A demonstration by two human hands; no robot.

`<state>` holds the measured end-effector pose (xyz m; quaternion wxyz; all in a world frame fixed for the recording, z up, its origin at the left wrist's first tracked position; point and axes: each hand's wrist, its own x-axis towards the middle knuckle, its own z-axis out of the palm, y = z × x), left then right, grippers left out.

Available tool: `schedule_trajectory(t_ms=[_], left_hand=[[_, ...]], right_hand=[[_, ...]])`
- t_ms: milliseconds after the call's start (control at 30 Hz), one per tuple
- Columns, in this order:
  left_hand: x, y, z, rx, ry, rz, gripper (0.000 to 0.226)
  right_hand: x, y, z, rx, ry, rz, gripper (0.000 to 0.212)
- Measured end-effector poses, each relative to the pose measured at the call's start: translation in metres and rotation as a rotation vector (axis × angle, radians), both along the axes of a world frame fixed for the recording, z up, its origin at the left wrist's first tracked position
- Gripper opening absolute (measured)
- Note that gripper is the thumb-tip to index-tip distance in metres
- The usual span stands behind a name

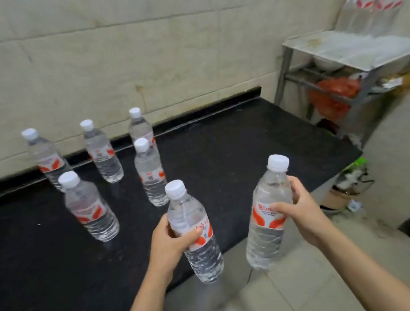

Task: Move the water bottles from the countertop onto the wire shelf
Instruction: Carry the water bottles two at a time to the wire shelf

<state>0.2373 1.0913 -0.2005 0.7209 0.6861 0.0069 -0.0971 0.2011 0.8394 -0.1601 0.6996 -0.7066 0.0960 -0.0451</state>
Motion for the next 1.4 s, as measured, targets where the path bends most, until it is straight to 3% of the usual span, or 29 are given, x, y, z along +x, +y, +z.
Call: schedule_trajectory(t_ms=[233,400,500,600,867,1133,1333,1400], left_hand=[[0.007,-0.130,0.008,0.051,0.008,-0.230,0.066],[0.035,-0.202,0.012,0.054,-0.025,-0.307,0.045],[0.061,-0.244,0.012,0.021,-0.034,-0.314,0.040],[0.092,-0.293,0.012,-0.033,-0.025,-0.318,0.052],[0.183,-0.445,0.014,-0.068,-0.049,-0.385,0.037],[0.224,-0.562,0.027,-0.087,-0.030,-0.518,0.053],[0.226,-0.638,0.032,-0.070,-0.063,-0.524,0.059],[0.227,-0.667,0.039,-0.059,-0.096,-0.524,0.060]], right_hand=[[-0.034,-0.118,-0.007,-0.023,-0.011,-0.151,0.058],[-0.031,-0.186,-0.008,0.039,-0.036,-0.257,0.055],[-0.017,-0.228,-0.005,0.035,-0.034,-0.278,0.061],[0.006,-0.277,0.000,0.041,-0.046,-0.307,0.060],[0.074,-0.413,0.030,-0.006,-0.015,-0.370,0.063],[0.091,-0.520,0.017,0.054,-0.003,-0.441,0.051],[0.114,-0.602,0.018,0.081,-0.053,-0.380,0.077],[0.123,-0.636,0.024,0.073,-0.085,-0.346,0.075]])
